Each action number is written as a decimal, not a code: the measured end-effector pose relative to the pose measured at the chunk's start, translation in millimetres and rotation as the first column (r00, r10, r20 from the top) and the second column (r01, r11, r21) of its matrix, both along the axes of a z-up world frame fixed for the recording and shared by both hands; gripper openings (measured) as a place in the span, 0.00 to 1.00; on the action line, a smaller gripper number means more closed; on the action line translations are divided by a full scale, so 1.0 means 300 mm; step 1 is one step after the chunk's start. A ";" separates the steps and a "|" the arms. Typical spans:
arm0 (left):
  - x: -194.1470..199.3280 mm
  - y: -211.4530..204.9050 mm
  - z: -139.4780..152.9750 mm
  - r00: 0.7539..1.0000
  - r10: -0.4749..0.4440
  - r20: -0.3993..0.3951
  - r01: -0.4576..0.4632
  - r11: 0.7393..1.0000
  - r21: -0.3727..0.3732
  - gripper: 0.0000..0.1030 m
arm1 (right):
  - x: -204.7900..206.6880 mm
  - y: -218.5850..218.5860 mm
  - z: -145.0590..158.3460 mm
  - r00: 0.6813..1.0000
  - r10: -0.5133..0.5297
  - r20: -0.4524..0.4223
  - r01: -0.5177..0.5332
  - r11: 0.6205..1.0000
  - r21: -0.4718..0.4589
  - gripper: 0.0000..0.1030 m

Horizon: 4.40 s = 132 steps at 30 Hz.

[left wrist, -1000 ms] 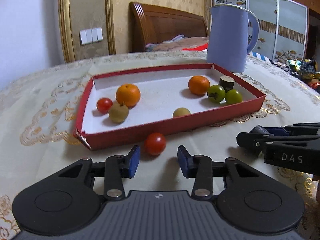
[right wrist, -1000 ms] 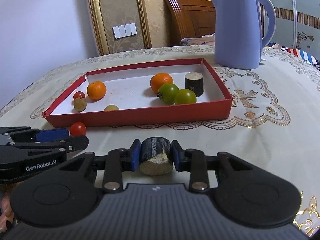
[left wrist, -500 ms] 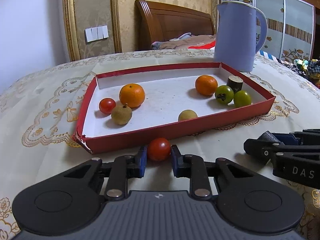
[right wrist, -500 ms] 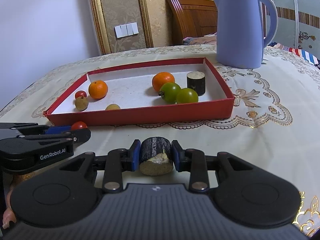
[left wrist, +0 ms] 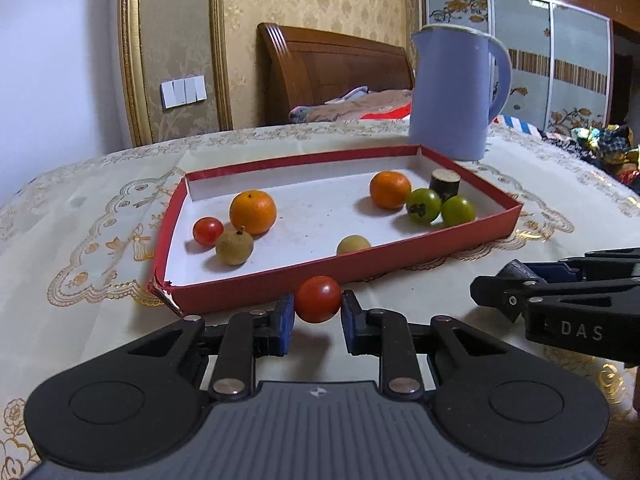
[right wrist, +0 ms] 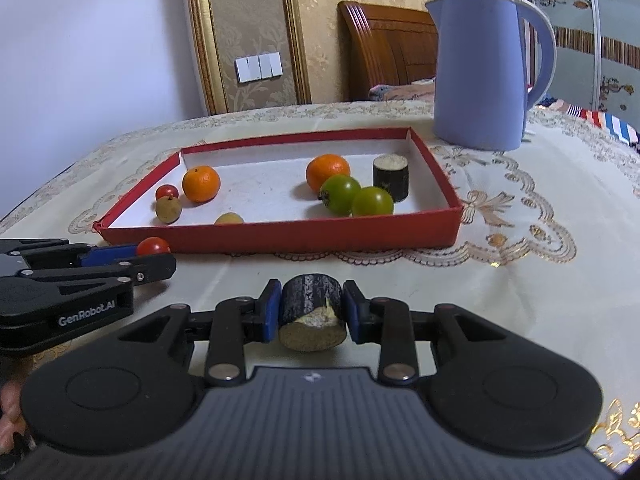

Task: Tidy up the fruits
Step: 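Lower the tomato into the tray with the left gripper while the right lowers the cylinder, then open both grippers and withdraw them from the tray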

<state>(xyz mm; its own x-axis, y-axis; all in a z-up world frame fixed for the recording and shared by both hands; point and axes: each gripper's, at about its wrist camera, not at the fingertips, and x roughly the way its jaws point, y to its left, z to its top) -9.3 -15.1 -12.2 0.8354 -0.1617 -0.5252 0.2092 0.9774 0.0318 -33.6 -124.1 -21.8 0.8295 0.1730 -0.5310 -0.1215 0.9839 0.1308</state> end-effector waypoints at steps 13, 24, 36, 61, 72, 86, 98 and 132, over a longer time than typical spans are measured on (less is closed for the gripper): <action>0.053 -0.007 0.067 1.000 0.025 0.009 -0.025 0.998 -0.050 0.23 | 0.066 0.000 0.098 0.996 -0.023 0.083 0.025 0.999 -0.031 0.30; 0.187 0.004 0.055 0.995 0.092 -0.037 -0.093 0.994 -0.053 0.23 | 0.217 0.069 0.098 0.997 0.008 0.080 -0.001 0.997 -0.080 0.30; 0.275 0.003 0.010 0.988 0.141 -0.066 -0.143 0.990 -0.014 0.23 | 0.321 0.140 0.032 0.999 0.033 0.041 -0.026 0.986 -0.166 0.30; 0.359 0.042 -0.015 0.968 0.238 -0.080 -0.239 0.971 -0.014 0.24 | 0.479 0.177 0.004 0.998 -0.034 0.058 0.046 0.973 -0.224 0.30; 0.369 0.036 -0.020 0.966 0.252 -0.063 -0.252 0.968 0.007 0.24 | 0.481 0.182 0.000 0.997 -0.042 0.068 0.057 0.972 -0.226 0.30; 0.368 0.029 -0.023 0.966 0.253 -0.054 -0.253 0.967 0.014 0.24 | 0.452 0.158 0.005 0.993 -0.071 0.098 0.088 0.979 -0.184 0.69; 0.347 0.035 -0.019 0.965 0.258 -0.046 -0.258 0.966 0.018 0.41 | 0.397 0.131 0.020 0.984 -0.110 0.139 0.131 0.980 -0.149 0.92; 0.071 0.048 0.040 0.974 0.218 0.063 -0.215 0.975 -0.058 0.69 | 0.117 0.012 0.024 0.990 -0.115 0.083 0.115 0.993 0.009 1.00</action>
<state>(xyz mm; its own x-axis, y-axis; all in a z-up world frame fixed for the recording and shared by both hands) 12.0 -0.9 -0.3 0.8871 0.0021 -0.4615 -0.0084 0.9999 -0.0117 1.5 -120.5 -14.7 0.8852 0.0758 -0.4589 -0.0180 0.9915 0.1290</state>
